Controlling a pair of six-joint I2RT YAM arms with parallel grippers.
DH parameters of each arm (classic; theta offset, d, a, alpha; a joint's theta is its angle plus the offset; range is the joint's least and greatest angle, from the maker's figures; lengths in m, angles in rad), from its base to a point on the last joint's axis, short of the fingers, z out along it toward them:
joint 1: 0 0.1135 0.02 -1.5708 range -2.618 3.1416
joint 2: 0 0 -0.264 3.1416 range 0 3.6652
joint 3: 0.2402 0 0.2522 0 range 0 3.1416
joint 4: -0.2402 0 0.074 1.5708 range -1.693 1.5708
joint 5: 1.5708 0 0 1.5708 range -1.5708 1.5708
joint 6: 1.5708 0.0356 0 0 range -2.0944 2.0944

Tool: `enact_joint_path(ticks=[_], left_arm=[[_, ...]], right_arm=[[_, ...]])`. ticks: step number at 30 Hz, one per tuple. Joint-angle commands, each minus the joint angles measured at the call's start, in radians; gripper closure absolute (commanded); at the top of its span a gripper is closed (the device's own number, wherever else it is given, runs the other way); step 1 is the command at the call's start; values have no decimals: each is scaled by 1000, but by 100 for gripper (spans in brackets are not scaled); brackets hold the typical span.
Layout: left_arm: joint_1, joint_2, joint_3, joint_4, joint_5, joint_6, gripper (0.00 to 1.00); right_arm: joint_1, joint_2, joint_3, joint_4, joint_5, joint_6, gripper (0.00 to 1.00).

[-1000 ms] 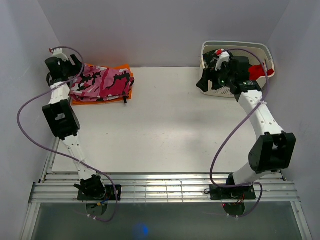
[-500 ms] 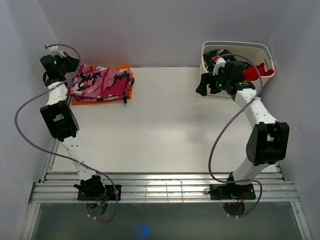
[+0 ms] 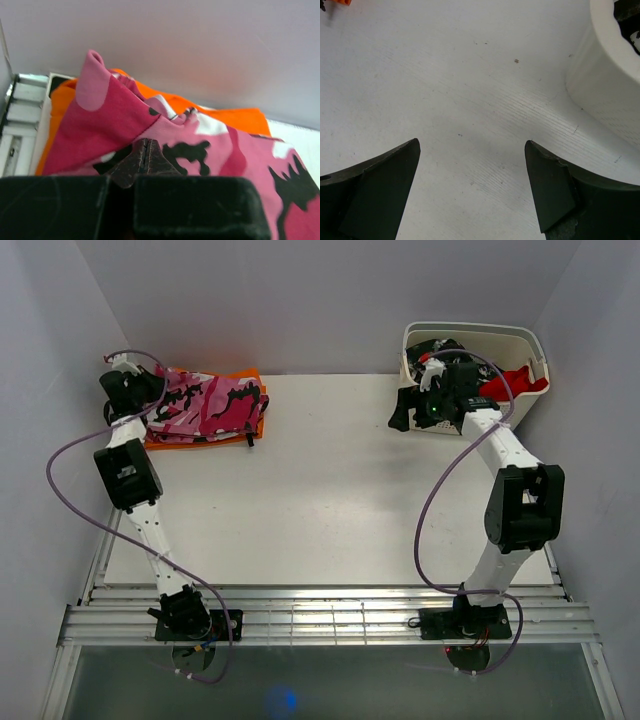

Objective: Fold and stack the trousers
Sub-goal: Neatly place the folded trousers to the corner

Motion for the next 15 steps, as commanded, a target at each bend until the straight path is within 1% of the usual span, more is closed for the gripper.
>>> enact_joint_path(ticks=[1,2,5,6,9,10,12,13,14,15], left_arm=[[0,92,138,85,-75,-44,100],[0,123,211,85,-89,-49,100],[1,223,308,106,-153,-59,100],[0,240,314,126,-159,-60,100],[-5,275,290,224,-178,-47,92],[-5,280,284,267,-184,-35,82],[-8,283,273,294,-178,-29,72],[-8,277,268,303,-169,-23,63],[-10,267,264,303,-143,-12,60],[-13,226,236,301,-133,2,53]], right_arm=[[0,14,50,-7,2,4,10],[2,18,55,-9,13,-2,10],[0,32,64,-15,32,-16,10],[0,37,64,-18,33,-19,10],[0,43,55,-27,41,-31,10],[0,41,52,-28,42,-32,10],[2,34,41,-28,42,-31,10],[2,31,38,-28,41,-31,10],[2,25,35,-28,38,-32,10],[2,12,36,-30,38,-32,10]])
